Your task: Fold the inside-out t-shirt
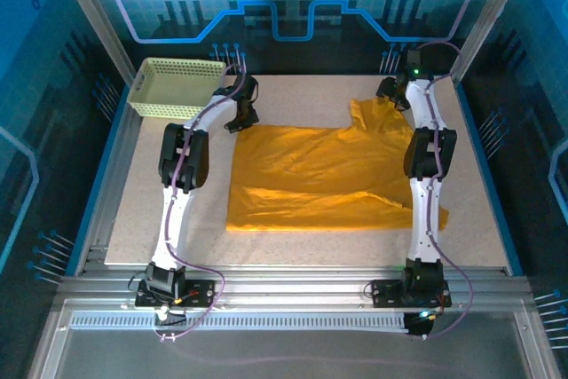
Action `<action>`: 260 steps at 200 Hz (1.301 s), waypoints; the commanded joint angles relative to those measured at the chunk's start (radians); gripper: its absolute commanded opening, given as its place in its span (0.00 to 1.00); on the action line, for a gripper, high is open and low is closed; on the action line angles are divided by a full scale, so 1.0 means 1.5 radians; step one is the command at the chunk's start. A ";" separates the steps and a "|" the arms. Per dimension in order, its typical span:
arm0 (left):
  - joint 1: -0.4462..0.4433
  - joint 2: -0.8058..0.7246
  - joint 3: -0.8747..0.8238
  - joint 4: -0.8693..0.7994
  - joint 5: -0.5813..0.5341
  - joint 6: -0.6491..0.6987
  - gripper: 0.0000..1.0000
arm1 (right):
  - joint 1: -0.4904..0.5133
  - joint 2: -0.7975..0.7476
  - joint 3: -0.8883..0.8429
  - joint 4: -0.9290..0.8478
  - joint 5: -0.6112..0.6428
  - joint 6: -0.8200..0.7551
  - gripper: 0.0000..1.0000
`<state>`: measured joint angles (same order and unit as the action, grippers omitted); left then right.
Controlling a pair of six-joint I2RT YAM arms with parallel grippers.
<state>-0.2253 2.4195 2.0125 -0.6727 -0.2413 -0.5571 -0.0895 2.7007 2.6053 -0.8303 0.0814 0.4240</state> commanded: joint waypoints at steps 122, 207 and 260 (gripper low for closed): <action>0.019 -0.112 -0.128 0.083 0.058 -0.009 0.00 | -0.023 0.056 0.108 0.000 -0.080 0.019 0.05; 0.047 -0.215 -0.224 0.162 0.061 -0.017 0.00 | -0.044 -0.107 0.022 0.004 -0.122 0.026 0.00; 0.051 -0.224 -0.214 0.170 0.077 -0.004 0.00 | -0.044 -0.166 -0.024 0.020 -0.169 0.031 0.00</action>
<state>-0.1596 2.1250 1.6897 -0.4339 -0.1547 -0.5735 -0.1501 2.4928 2.5908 -0.8055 -0.1139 0.4557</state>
